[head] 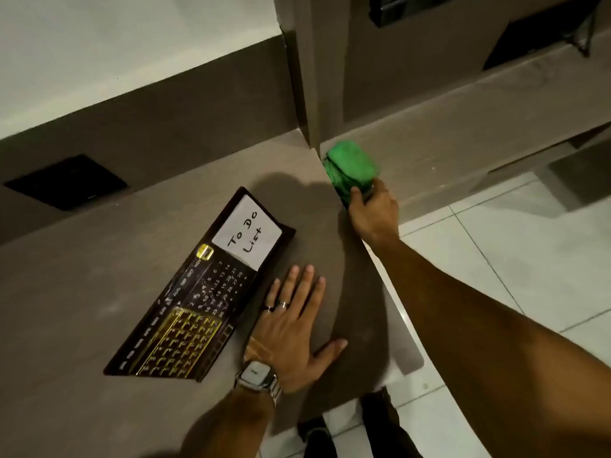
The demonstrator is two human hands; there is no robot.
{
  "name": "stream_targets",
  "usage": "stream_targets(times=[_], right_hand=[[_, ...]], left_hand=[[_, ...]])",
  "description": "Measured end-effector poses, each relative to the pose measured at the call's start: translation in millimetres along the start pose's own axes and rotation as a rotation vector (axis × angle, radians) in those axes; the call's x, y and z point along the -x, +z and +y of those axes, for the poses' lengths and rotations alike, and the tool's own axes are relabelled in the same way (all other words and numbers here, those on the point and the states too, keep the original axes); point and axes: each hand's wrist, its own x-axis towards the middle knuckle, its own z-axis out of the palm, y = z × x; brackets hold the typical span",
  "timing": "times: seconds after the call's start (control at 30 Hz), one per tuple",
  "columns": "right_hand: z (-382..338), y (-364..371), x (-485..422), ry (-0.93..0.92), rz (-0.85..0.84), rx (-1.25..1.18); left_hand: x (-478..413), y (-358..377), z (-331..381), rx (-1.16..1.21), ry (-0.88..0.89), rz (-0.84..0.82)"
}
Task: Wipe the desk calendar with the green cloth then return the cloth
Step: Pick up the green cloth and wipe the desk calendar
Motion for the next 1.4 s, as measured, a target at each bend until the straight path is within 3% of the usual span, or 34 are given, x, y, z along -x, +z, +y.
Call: stream_targets(times=[0.13,0.23,0.33,0.43,0.6,0.8,0.9,0.97,1.03,1.13,1.23,1.4], right_hand=[[-3,10,-33,0.123,0.091,-0.157],[-13,19,-58,0.326,0.113,-0.277],[-21,22,-69,0.517,0.072,-0.512],[-25,21,-73,0.556,-0.034,-0.678],[-39,-9,-36,0.253,0.012,-0.688],[-72,-65,97,-0.084,0.000,-0.659],[-95,-71,167,-0.186,-0.098,-0.724],[-95,-58,196,-0.146,-0.117,-0.715],[-92,-36,218,-0.052,-0.142,-0.637],[-99,-3,246,-0.077,-0.088,-0.555],[-107,26,264,-0.194,0.007,-0.462],[-95,62,279,-0.521,-0.174,-0.065]], left_hand=[[0,7,0,0.030,0.008,0.047],[-5,10,-3,0.026,0.018,0.077],[-4,11,-7,0.047,0.024,0.065],[-4,11,-5,0.069,0.023,0.061],[-6,11,-9,0.038,0.051,0.024],[14,-35,-2,0.056,0.047,-0.082],[47,-79,-7,0.000,0.041,0.092],[73,-106,-24,0.040,-0.020,0.247],[97,-125,-53,0.033,-0.127,0.287],[114,-136,-92,0.023,-0.268,0.150],[114,-128,-107,0.093,-0.253,0.035],[111,-118,-110,0.171,-0.196,0.027]])
